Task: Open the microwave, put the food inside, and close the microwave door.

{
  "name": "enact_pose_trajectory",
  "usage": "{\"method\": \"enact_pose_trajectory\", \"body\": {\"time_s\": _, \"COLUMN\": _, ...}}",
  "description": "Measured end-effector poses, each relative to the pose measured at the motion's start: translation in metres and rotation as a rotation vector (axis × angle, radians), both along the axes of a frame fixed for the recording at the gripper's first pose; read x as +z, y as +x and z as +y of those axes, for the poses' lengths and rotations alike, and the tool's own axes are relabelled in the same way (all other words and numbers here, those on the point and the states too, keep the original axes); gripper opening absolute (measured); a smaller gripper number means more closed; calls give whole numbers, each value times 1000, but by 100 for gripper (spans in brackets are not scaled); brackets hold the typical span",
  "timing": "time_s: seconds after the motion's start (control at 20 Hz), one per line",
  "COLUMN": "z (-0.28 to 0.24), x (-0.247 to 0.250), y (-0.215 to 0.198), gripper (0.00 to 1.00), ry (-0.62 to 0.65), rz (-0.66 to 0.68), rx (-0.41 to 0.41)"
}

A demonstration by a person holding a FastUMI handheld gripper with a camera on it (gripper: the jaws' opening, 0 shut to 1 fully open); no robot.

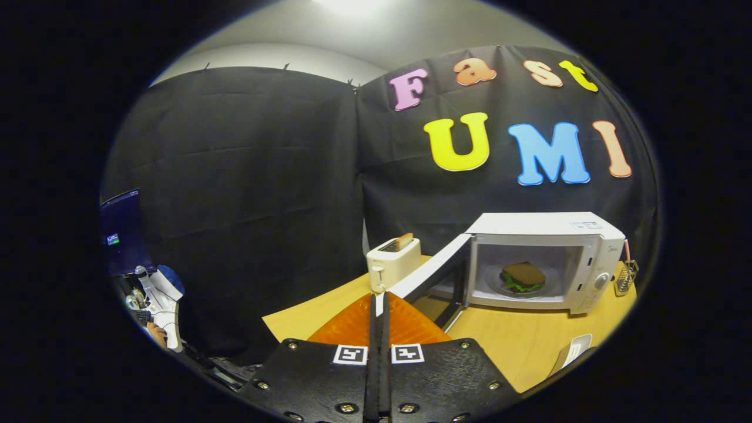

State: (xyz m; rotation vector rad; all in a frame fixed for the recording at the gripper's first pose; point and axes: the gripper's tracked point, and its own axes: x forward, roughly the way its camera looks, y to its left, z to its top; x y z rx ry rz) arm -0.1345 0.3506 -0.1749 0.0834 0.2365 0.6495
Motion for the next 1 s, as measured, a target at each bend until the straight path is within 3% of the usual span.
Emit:
{"method": "enact_pose_trajectory", "body": {"time_s": 0.3, "z": 58, "x": -45, "y": -7, "gripper": 1, "ry": -53, "rz": 64, "rx": 101}}
{"method": "enact_pose_trajectory", "body": {"time_s": 0.5, "z": 71, "x": -64, "y": 7, "gripper": 1, "ry": -60, "rz": 106, "rx": 69}}
{"method": "enact_pose_trajectory", "body": {"time_s": 0.7, "z": 68, "x": -71, "y": 12, "gripper": 1, "ry": -33, "rz": 140, "rx": 62}}
{"method": "enact_pose_trajectory", "body": {"time_s": 1.0, "z": 23, "x": -65, "y": 8, "gripper": 1, "ry": -42, "rz": 119, "rx": 31}}
